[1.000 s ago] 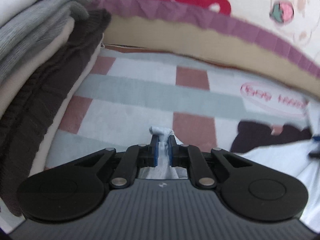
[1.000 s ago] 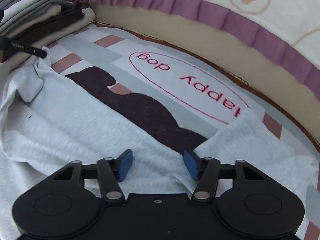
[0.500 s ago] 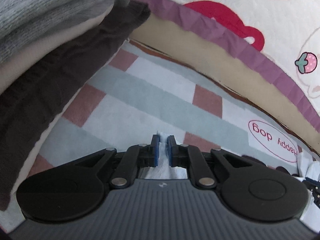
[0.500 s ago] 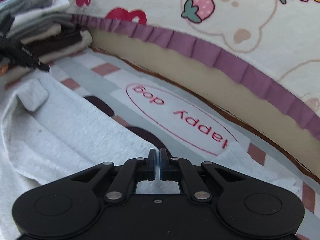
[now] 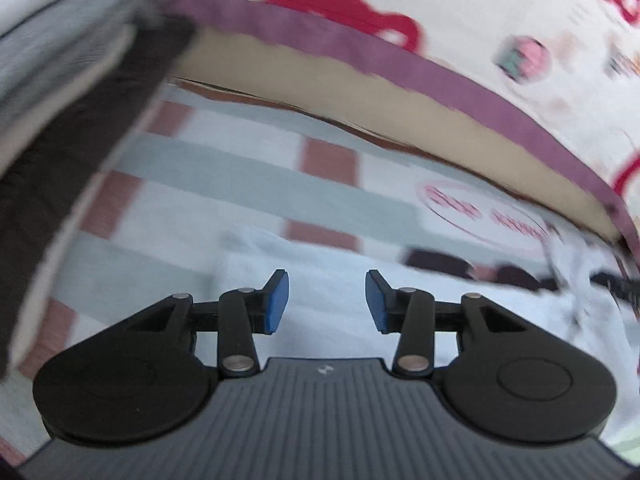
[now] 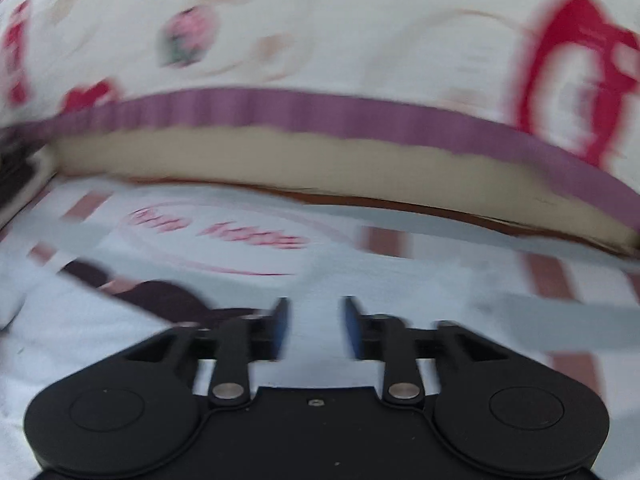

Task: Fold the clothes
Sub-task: 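Open the left gripper and pinch the T-shirt edge with the right gripper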

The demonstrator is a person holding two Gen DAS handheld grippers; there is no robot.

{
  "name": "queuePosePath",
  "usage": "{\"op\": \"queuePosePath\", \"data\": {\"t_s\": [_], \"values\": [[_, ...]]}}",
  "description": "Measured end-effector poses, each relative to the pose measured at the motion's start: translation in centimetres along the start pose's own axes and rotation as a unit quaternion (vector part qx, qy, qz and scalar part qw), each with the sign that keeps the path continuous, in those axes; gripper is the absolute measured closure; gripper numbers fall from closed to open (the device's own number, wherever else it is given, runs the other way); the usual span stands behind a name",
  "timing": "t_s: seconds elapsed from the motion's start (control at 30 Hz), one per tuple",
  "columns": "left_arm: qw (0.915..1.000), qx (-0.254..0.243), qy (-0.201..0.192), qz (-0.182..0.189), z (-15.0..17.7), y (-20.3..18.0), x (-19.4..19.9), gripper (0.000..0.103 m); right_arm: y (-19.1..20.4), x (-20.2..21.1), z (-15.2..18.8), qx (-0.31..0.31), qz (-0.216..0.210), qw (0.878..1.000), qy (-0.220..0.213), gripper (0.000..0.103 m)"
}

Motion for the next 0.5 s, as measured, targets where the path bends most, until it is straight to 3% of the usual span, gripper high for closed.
{"op": "queuePosePath", "data": {"t_s": [0.13,0.23,0.4,0.5], "values": [[0.9987,-0.040,0.031,0.009,1.6,-4.4,-0.1,0.055,-6.0,1.8,1.5,-0.112,0.012,0.994,0.006,0.056],[0.9978,-0.058,0.027,0.014,2.2,-7.0,0.6,0.048,-9.6,2.6,2.9,-0.199,0.009,0.980,0.011,0.052],[0.9975,-0.059,0.027,0.030,2.6,-9.8,0.6,0.044,-10.1,1.3,4.7,-0.316,-0.064,0.946,0.027,0.048],[0.9955,-0.084,0.042,0.011,3.3,-10.5,-0.4,0.041,-8.8,-0.3,4.2,-0.322,-0.086,0.942,0.032,0.043]]}}
Point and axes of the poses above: each gripper's, at about its wrist camera, not at the fingertips, and x roughly against the way its jaws point, y to its left, z to its underside, the point moved 9 cm from there along -x, roughly the way its jaws point, and after that the axes turned 5 degrees about y, right-handed, at the moved point
